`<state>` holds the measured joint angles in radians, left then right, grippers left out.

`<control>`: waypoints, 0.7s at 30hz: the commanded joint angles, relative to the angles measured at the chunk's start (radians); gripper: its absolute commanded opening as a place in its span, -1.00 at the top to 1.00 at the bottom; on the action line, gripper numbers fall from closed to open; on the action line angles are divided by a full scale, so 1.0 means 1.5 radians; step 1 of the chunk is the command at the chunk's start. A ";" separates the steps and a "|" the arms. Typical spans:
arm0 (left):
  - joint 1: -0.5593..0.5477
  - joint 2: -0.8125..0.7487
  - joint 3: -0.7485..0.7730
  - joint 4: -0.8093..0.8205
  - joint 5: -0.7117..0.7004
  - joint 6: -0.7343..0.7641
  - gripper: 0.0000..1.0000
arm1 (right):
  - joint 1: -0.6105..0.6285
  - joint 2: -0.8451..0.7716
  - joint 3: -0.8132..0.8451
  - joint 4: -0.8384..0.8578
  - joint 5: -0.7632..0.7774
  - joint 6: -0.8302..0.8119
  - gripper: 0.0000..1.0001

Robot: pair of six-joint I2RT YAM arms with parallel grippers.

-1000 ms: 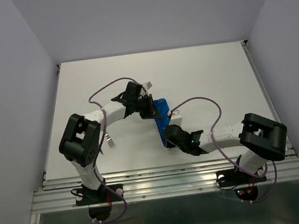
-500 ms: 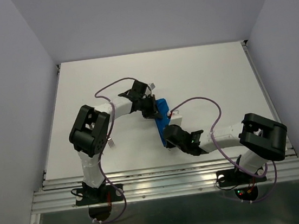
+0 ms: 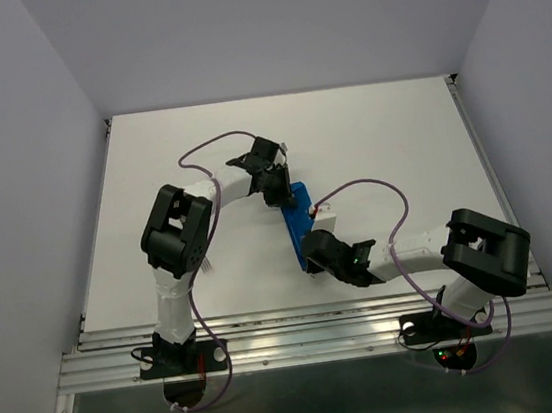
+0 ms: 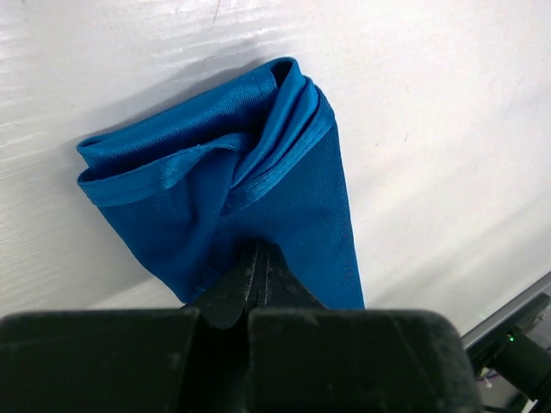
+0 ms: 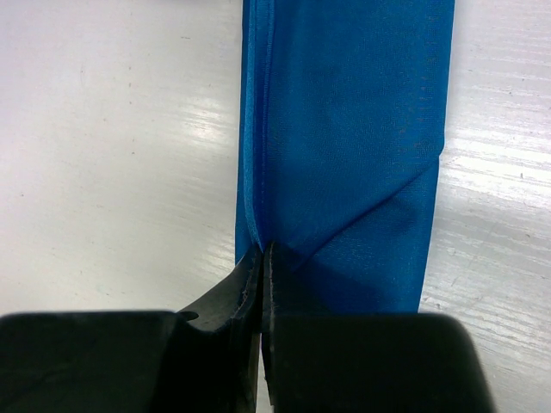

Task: Fold the napkin into a case and place the utensils inside
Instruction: Smooth out the smaller rectangle-folded napkin at the center of the board.

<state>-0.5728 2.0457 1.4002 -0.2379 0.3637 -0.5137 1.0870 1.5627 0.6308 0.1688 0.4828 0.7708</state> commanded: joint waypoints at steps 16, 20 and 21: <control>-0.044 -0.096 0.007 -0.044 -0.071 0.004 1.00 | 0.005 -0.026 -0.012 -0.008 -0.006 0.006 0.94; -0.057 -0.096 -0.011 -0.044 -0.046 0.007 1.00 | 0.005 -0.024 -0.009 -0.009 -0.006 0.004 0.93; -0.057 -0.097 -0.018 -0.040 -0.034 0.008 1.00 | 0.005 -0.022 -0.009 -0.011 -0.006 0.002 0.93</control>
<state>-0.6399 1.9469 1.4174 -0.2909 0.2752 -0.5068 1.0874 1.5501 0.6243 0.1635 0.4702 0.7742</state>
